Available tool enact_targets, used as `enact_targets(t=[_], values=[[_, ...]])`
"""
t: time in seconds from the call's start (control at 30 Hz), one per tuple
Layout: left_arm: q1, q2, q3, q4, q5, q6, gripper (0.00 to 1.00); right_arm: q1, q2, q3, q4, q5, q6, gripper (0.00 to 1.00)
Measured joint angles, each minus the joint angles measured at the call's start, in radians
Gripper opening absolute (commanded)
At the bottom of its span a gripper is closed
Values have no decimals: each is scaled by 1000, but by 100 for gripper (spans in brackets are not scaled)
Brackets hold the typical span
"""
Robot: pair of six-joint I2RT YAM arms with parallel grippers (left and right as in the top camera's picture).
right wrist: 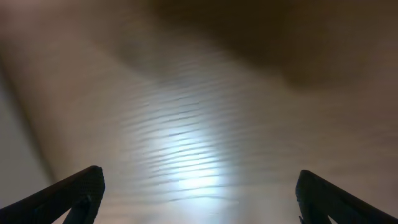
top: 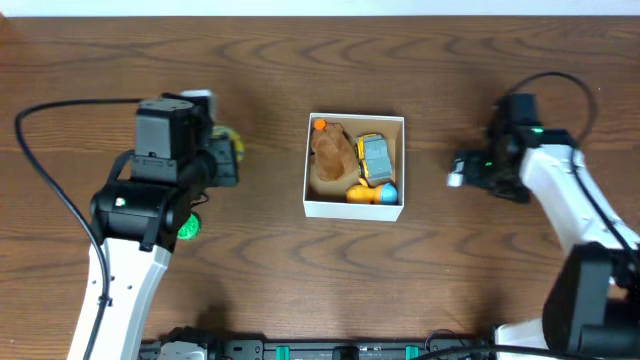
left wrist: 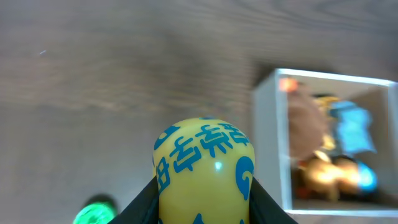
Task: Pack container
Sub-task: 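Carry the yellow ball into the box and release it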
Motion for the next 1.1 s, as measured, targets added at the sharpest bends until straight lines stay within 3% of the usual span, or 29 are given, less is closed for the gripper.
enact_targets(t=[0.17, 0.33, 0.8, 0.83, 0.9, 1.0, 1.03, 1.1], values=[[-127, 38, 81, 17, 47, 24, 6, -117, -156, 0, -23, 56, 58, 99], [-256, 138, 101, 67, 63, 32, 6, -145, -285, 0, -68, 71, 58, 99], [-489, 477, 101, 152, 97, 86, 6, -145, -303, -1, -110, 66, 43, 99], [-494, 498, 101, 154, 98, 88, 11, -145, -303, -1, -110, 64, 39, 99], [-501, 532, 101, 154, 99, 93, 41, -145, -303, -1, -110, 62, 34, 99], [-507, 581, 101, 154, 102, 101, 60, -145, -303, -1, -110, 58, 31, 99], [-507, 594, 101, 154, 102, 100, 79, -145, -303, -1, -110, 55, 29, 99], [-507, 604, 101, 154, 102, 100, 98, -145, -303, -1, -110, 47, 24, 99]])
